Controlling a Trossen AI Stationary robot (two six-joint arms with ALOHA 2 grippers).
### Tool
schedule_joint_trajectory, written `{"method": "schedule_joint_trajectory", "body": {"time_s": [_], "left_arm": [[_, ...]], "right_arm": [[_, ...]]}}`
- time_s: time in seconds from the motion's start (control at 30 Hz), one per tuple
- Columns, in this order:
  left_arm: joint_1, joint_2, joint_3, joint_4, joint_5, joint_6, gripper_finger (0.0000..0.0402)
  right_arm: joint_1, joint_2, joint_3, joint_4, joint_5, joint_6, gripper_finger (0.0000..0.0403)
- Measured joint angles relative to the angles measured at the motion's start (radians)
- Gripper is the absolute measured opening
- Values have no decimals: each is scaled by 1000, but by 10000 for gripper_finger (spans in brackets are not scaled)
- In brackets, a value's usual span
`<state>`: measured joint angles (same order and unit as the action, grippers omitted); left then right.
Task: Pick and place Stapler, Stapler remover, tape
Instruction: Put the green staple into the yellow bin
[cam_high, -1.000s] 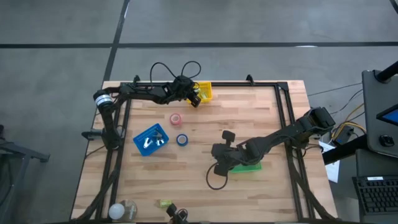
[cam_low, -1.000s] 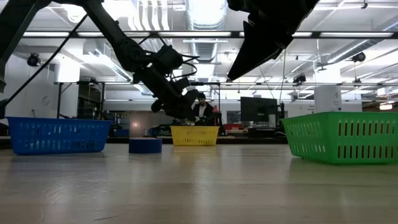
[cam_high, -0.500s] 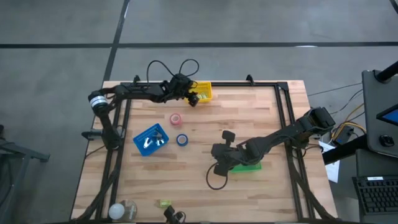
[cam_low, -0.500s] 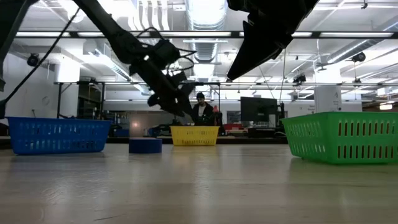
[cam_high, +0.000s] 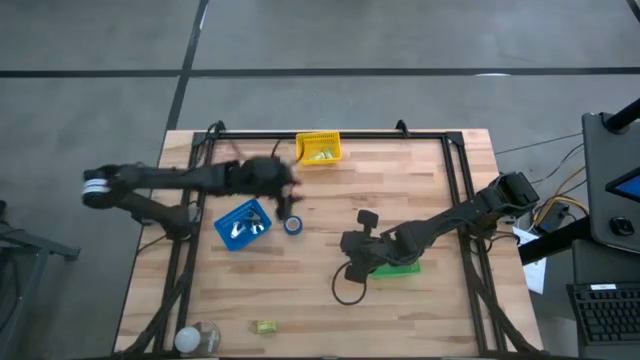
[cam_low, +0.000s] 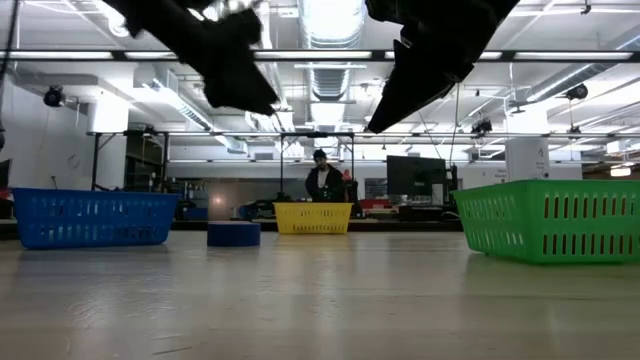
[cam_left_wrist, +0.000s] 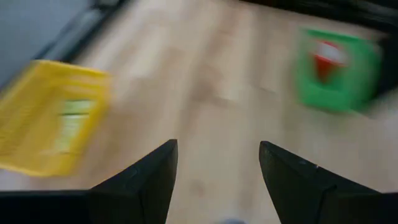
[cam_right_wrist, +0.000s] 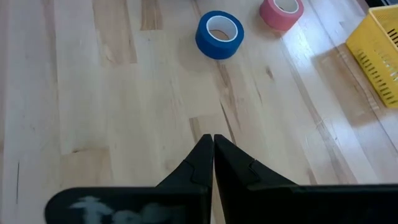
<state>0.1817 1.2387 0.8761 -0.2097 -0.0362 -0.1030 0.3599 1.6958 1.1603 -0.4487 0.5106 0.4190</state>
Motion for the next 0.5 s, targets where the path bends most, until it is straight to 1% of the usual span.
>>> {"method": "schedule_joint_trajectory", "body": {"time_s": [0.13,0.23,0.27,0.3,0.37,0.43,0.5], "left_arm": [[-201,-136,-90,-38,0,-5,229],[-355,-205,-144,-26,-9,-94,229],[-408,-220,-159,-21,-27,-116,229],[-461,-232,-173,-7,-61,-133,229],[-572,-237,-190,3,-162,-141,229],[-676,-218,-200,-1,-255,-145,229],[-763,-190,-203,16,-321,-204,229]], "right_arm": [[-1,0,0,14,0,-8,8],[-1,0,0,33,13,-23,8],[-1,0,0,41,14,-27,8],[-1,0,0,49,15,-31,8],[-5,0,0,63,15,-37,8],[-10,0,0,66,15,-38,8],[-15,0,0,65,15,-38,8]]}}
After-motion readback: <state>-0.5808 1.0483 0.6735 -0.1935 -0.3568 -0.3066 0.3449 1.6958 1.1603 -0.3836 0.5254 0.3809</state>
